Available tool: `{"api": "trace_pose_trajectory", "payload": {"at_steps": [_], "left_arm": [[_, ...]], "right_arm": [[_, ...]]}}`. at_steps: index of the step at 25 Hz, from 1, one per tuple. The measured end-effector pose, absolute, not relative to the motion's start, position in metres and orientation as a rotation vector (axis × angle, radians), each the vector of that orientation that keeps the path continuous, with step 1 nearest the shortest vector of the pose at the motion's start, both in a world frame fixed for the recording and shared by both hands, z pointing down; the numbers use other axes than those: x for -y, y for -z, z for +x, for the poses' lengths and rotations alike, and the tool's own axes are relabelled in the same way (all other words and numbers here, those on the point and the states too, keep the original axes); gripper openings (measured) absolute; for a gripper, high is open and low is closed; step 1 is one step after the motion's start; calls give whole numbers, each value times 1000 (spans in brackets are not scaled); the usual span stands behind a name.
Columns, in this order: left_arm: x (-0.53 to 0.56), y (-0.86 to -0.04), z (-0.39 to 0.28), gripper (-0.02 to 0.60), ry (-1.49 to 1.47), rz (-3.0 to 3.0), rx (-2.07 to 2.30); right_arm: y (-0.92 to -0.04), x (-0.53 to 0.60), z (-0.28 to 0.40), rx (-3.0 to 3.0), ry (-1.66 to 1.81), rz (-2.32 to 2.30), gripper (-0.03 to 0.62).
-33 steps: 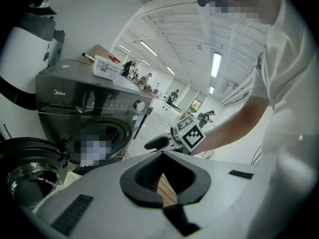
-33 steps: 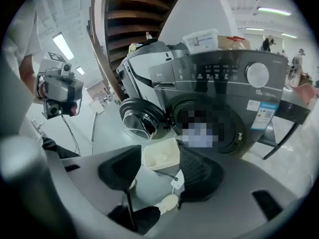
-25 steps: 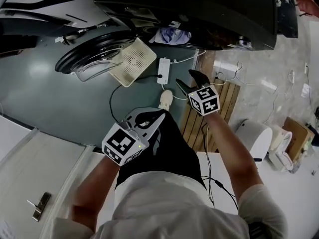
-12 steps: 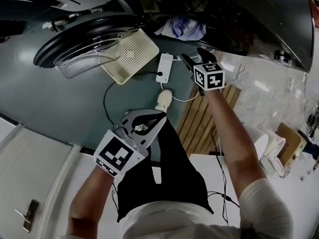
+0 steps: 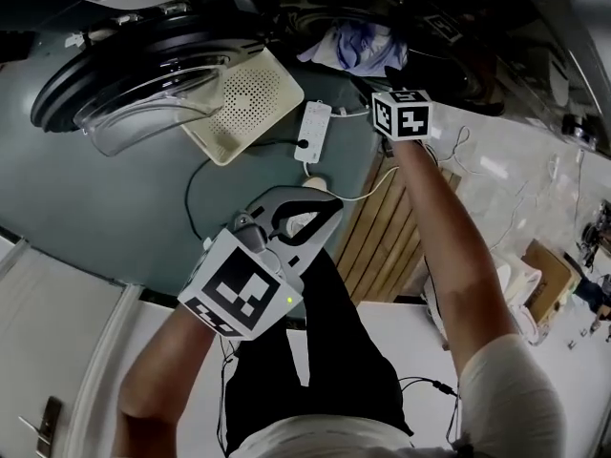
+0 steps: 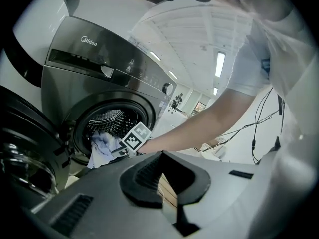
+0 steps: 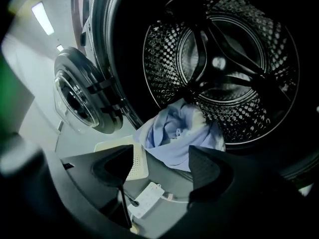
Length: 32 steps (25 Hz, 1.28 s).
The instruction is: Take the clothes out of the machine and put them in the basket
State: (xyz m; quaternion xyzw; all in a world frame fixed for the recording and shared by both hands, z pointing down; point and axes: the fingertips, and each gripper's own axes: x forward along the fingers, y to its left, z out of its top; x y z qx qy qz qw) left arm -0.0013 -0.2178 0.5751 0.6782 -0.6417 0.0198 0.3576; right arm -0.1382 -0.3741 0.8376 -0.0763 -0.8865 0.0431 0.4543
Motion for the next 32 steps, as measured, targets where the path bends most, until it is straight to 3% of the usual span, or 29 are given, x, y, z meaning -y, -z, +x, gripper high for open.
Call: {"api": "trace_pose_trajectory", "payload": {"at_steps": [7,10,28,32], "left_arm": [[219,-593,-10,-2,-10,1735,1666],[216,-605,-6,-2,8,1718,1655],[216,-639,-17,-2,109,1652,1685],[214,-643,-18,-2,137,1627,1689]], "right_arm": [[-863,397,-167,2246,-100,-116,429],[-872,409,-180,2268,-144,-74,505],[-923,430,-218,2244,-156,-74,505],[-926,429,-217,2232,-146,-66,462]]}}
